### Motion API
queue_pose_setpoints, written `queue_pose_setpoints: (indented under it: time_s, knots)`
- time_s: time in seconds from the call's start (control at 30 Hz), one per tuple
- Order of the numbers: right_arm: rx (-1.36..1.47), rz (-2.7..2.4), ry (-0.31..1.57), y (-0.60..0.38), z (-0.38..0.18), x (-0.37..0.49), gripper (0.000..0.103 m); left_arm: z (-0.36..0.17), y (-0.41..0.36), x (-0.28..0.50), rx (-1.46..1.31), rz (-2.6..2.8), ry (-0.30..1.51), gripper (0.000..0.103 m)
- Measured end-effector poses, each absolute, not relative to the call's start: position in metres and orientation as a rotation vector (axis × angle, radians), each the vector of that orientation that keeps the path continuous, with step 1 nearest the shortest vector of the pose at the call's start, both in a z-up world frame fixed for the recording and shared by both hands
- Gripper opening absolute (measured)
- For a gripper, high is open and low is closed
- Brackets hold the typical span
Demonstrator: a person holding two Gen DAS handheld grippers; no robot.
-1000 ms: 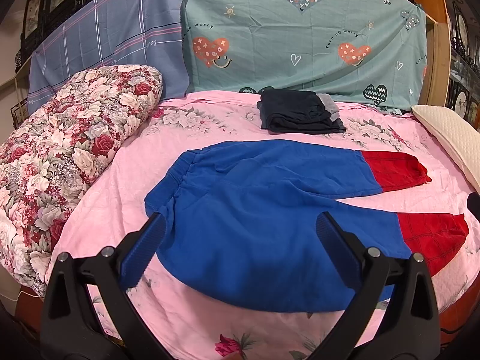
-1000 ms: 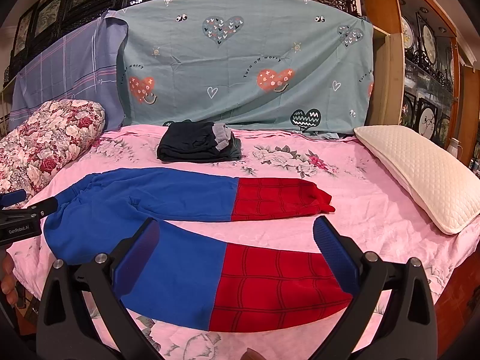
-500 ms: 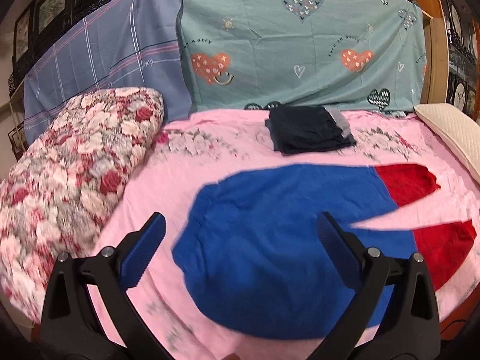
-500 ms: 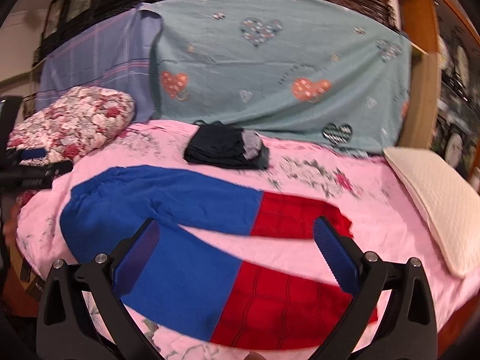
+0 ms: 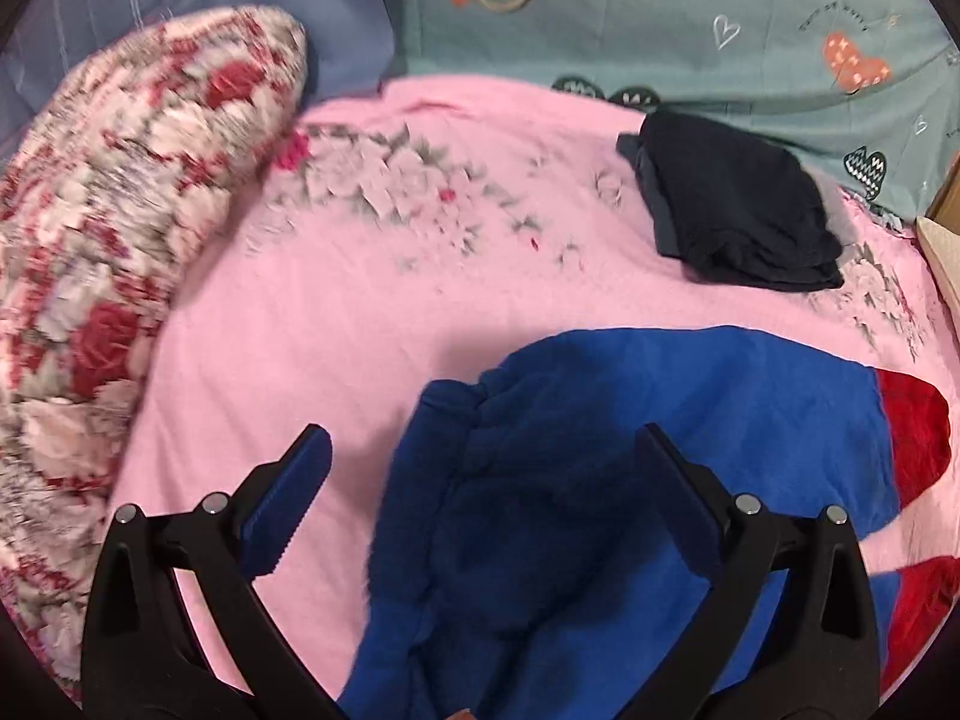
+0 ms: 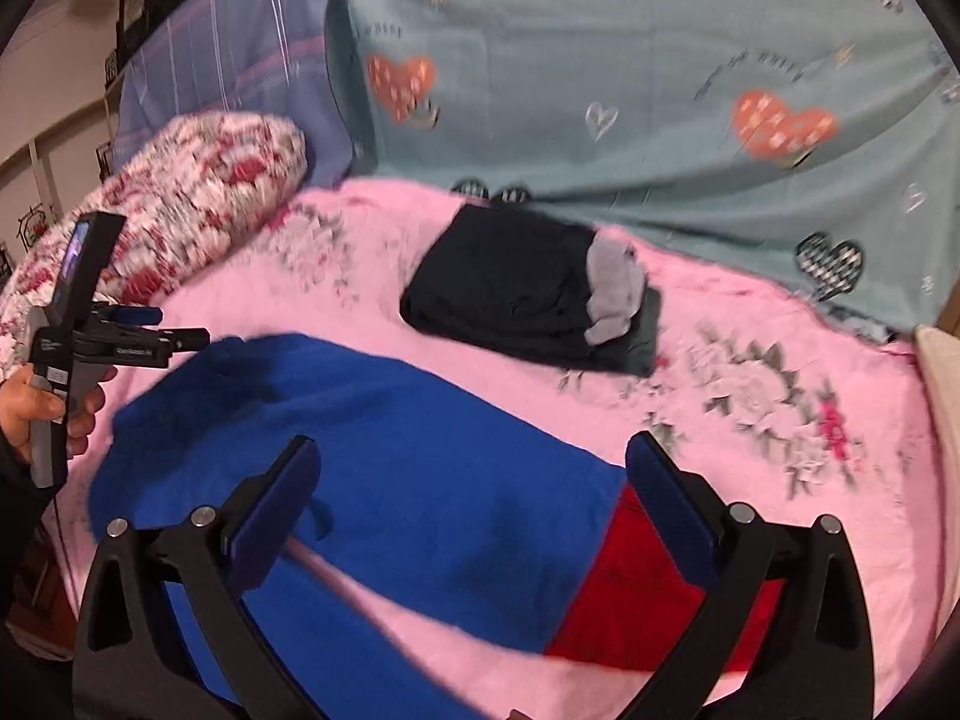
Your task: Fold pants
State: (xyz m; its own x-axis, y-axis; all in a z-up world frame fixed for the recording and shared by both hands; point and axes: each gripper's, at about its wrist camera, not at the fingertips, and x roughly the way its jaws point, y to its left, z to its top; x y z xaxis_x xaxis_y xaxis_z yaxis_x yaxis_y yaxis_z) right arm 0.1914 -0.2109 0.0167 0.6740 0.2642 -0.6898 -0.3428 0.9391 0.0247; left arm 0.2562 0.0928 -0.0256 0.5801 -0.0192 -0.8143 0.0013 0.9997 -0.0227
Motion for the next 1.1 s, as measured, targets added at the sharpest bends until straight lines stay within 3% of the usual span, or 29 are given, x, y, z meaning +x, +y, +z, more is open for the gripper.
queue_pose_setpoints:
  time_s: [0.17, 0.33, 0.4, 0.43, 0.47, 0.5, 0.53, 0.57, 0.6, 0.87, 1.1]
  knots:
    - [-0.183, 0.377, 0.849, -0.185, -0.032, 0.257, 0.095, -0.069, 0.092, 0.300, -0.028, 0.033, 1.047, 0.101]
    - [-0.258, 0.401, 0.956, -0.166, -0.076, 0.301, 0.084, -0.101, 0.098, 0.310, -0.030, 0.031, 1.083, 0.101]
    - [-0.238, 0.451, 1.001, -0.164, -0.088, 0.308, 0.059, -0.103, 0.099, 0.308, -0.029, 0.014, 1.070, 0.100]
    - [-0.225, 0.483, 1.001, -0.163, -0.089, 0.309, 0.050, -0.103, 0.098, 0.309, -0.025, 0.005, 1.073, 0.094]
    - [-0.224, 0.505, 1.002, -0.162, -0.088, 0.310, 0.029, -0.102, 0.096, 0.308, -0.021, -0.005, 1.071, 0.089]
    - [-0.216, 0.516, 1.013, -0.162, -0.087, 0.312, 0.008, -0.099, 0.094, 0.308, -0.017, -0.013, 1.060, 0.073]
    - [-0.199, 0.518, 1.020, -0.163, -0.085, 0.312, 0.008, -0.095, 0.092, 0.306, -0.020, -0.026, 1.051, 0.054]
    - [-0.187, 0.519, 1.011, -0.164, -0.082, 0.310, 0.006, -0.091, 0.090, 0.306, -0.028, -0.040, 1.050, 0.043]
    - [-0.191, 0.519, 0.994, -0.162, -0.079, 0.307, 0.006, -0.086, 0.089, 0.305, -0.041, -0.050, 1.047, 0.039]
    - [-0.208, 0.545, 0.745, -0.166, -0.003, 0.235, 0.006, -0.027, 0.098, 0.266, -0.087, -0.077, 0.897, 0.039]
    - [-0.277, 0.661, 0.603, -0.167, 0.041, 0.093, 0.006, 0.026, 0.106, 0.151, -0.055, -0.133, 0.749, 0.040]
